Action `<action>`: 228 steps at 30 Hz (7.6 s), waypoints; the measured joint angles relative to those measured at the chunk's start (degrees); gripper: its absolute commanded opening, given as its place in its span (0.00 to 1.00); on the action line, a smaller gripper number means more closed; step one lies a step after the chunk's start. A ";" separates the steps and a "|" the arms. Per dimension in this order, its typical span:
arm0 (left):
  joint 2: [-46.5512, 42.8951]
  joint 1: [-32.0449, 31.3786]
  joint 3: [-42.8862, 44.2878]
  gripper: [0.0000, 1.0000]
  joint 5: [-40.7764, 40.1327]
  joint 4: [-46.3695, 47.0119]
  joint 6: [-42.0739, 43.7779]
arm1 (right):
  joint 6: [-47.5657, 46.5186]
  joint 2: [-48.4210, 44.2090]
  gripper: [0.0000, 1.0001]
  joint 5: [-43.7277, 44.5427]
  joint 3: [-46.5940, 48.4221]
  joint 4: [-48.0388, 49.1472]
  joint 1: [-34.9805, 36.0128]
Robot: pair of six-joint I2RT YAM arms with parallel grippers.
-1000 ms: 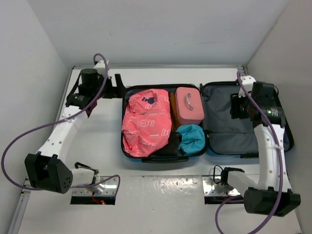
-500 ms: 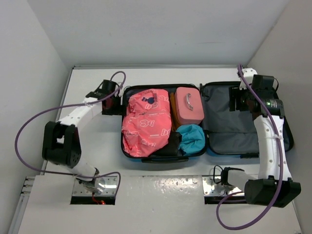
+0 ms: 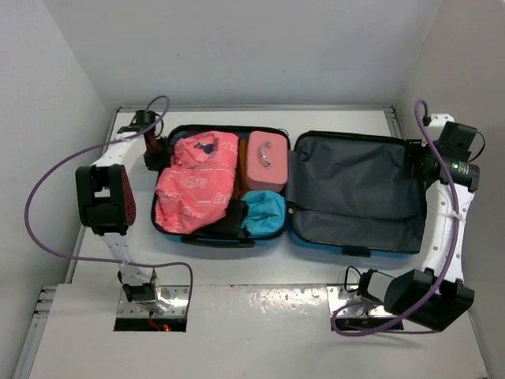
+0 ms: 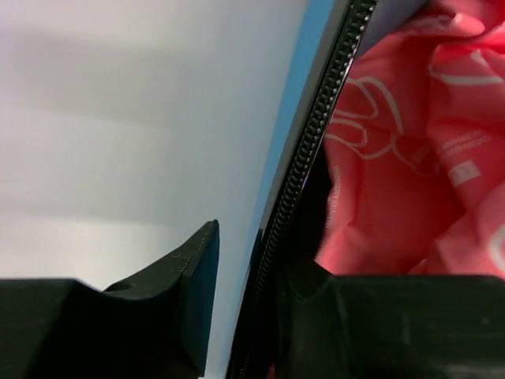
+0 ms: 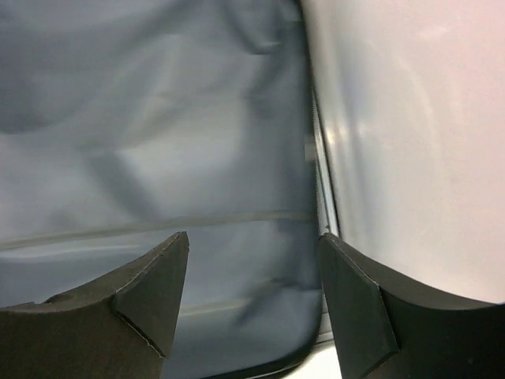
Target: Pack the luggage
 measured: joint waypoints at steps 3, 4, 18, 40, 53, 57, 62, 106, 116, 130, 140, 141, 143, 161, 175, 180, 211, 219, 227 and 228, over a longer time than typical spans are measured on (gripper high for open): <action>0.26 3.58 0.79 0.43 -3.41 0.50 0.85 | -1.16 1.33 0.67 -0.44 -0.11 0.61 -2.84; 0.24 4.28 0.83 0.49 -4.50 0.76 1.05 | -1.49 1.77 0.67 -0.63 -0.22 0.76 -3.28; -13.55 6.51 -7.39 1.00 2.21 8.48 0.52 | -3.06 10.97 0.70 -5.86 -5.11 -0.13 -5.42; -18.03 21.70 -6.80 0.94 4.81 12.48 -3.58 | -3.91 24.09 0.03 -2.32 -11.98 7.45 -6.75; -16.50 14.78 -18.93 0.90 -3.02 12.90 4.92 | -2.75 21.00 0.00 2.89 10.84 -3.23 2.32; -17.44 12.76 -21.88 0.91 -7.82 16.44 5.11 | -3.30 19.26 0.00 8.00 24.17 -5.01 10.82; -20.46 9.55 -26.05 0.93 -11.67 19.58 3.50 | -8.46 16.90 0.00 20.65 29.00 -1.88 25.11; -15.43 -2.23 -25.94 1.00 19.39 36.26 -33.64 | -26.64 16.55 0.49 27.87 21.75 34.56 76.85; -19.82 -15.43 -26.71 0.99 8.15 30.25 -26.95 | -12.04 22.75 0.37 32.22 18.49 33.20 33.00; -19.06 -12.22 -23.82 0.99 2.84 26.10 -24.57 | -2.54 45.79 0.34 29.27 26.18 31.01 10.03; -21.27 -2.58 -24.65 0.99 4.39 24.48 -23.63 | 0.35 50.93 0.24 -0.72 26.40 11.04 4.44; -21.24 -1.70 -24.70 0.99 4.70 24.39 -23.63 | -0.74 50.53 0.24 -3.96 25.70 10.08 4.39; -21.03 -0.11 -24.63 0.99 5.27 24.55 -23.61 | -2.75 48.72 0.23 -9.27 22.49 8.70 4.66; 4.02 -4.31 6.75 0.89 9.97 26.95 -15.15 | -3.67 27.39 0.14 -25.35 2.80 -4.46 25.92; 4.28 -2.82 6.88 0.75 32.26 25.53 7.37 | 4.70 32.94 0.14 -17.99 8.74 1.22 25.20; 4.20 -2.27 3.54 0.72 36.87 26.43 10.86 | 4.31 32.68 0.17 -18.03 8.72 1.68 25.66; -38.34 3.63 -22.84 0.99 27.80 29.88 -4.09 | -4.28 27.04 0.19 -27.26 3.10 3.67 44.41; -41.55 9.42 -18.38 0.99 4.17 17.59 -11.52 | -6.91 15.74 0.22 -30.36 -7.72 6.73 52.09; -42.91 14.78 -23.28 0.99 -1.86 5.20 -14.58 | -5.99 -0.17 0.24 -28.46 -17.70 19.47 51.80; -43.25 14.78 -24.33 0.99 -1.86 3.82 -14.75 | -4.94 -0.24 0.24 -27.23 -17.68 21.18 49.20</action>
